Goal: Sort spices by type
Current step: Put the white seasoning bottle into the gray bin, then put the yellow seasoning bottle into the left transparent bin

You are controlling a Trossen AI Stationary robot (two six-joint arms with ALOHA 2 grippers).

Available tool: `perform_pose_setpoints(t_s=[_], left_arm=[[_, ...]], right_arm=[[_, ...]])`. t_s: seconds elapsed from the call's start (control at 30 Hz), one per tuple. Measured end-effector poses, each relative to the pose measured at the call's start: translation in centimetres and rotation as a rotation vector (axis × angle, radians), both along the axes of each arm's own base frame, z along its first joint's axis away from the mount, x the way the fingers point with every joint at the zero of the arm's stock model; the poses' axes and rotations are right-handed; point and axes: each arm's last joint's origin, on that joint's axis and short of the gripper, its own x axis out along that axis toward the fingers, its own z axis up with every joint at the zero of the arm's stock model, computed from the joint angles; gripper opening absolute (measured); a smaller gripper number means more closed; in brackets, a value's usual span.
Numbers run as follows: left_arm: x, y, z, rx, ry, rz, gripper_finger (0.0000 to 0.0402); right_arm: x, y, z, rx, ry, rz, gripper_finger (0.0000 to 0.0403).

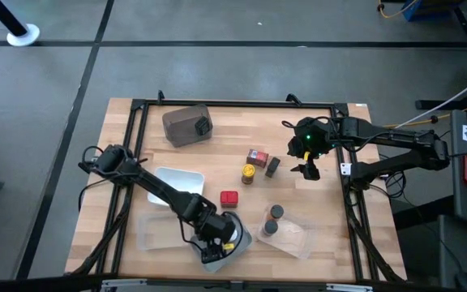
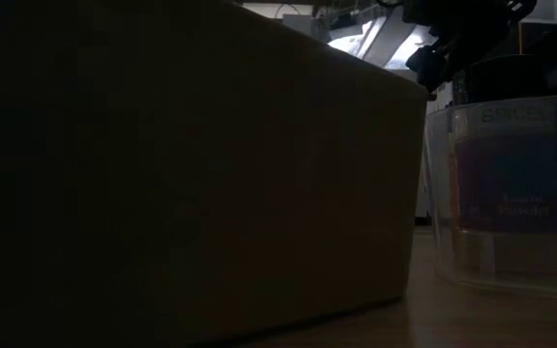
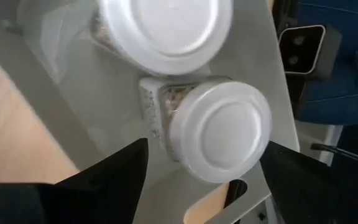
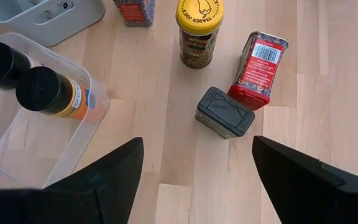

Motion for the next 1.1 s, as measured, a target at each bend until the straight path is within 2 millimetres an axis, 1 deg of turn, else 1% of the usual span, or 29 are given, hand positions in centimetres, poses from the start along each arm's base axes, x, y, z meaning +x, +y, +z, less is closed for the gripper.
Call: perform_pose_setpoints(t_s=[0.1, 0.2, 0.33, 0.5, 0.6, 0.7, 0.83, 1.0, 1.1], left_arm=[[-0.1, 0.6, 0.3, 0.0, 0.02, 0.001, 0.029], [-0.3, 1.2, 1.1, -0.006, 0.006, -0.006, 0.029], [-0.8, 2.1, 3.3, -0.031, -0.053, -0.02, 0.029], [-1.6, 3.5, 6.4, -0.067, -0.142, 0.005, 0.029], [-1.8, 4.5, 7.7, -0.06, -0.198, 0.039, 0.029], [-1.4, 5.1, 8.4, -0.038, -0.272, 0.083, 0.029], [-0.4, 5.5, 8.8, -0.003, -0.39, 0.13, 0.029], [0.8, 6.2, 9.4, 0.077, -0.541, 0.115, 0.029], [1.3, 6.7, 9.8, 0.119, -0.609, 0.131, 0.029]], right_arm=[[0.0, 0.0, 0.0, 0.001, 0.005, 0.0, 0.0301], [-0.1, 0.0, -0.1, 0.003, 0.017, -0.001, 0.0301], [-0.4, 0.1, -0.2, 0.007, 0.042, 0.0, 0.0301], [-0.4, 0.1, -0.2, 0.007, 0.05, -0.001, 0.0301], [-0.4, 0.1, -0.2, 0.007, 0.05, -0.001, 0.0301], [-0.4, 0.1, -0.2, 0.007, 0.05, -0.001, 0.0301], [-0.4, 0.1, -0.2, 0.007, 0.051, -0.002, 0.0301], [-0.6, 0.1, -0.3, 0.009, 0.063, -0.003, 0.0301], [-1.1, 0.2, -0.2, 0.011, 0.087, -0.003, 0.0301]])
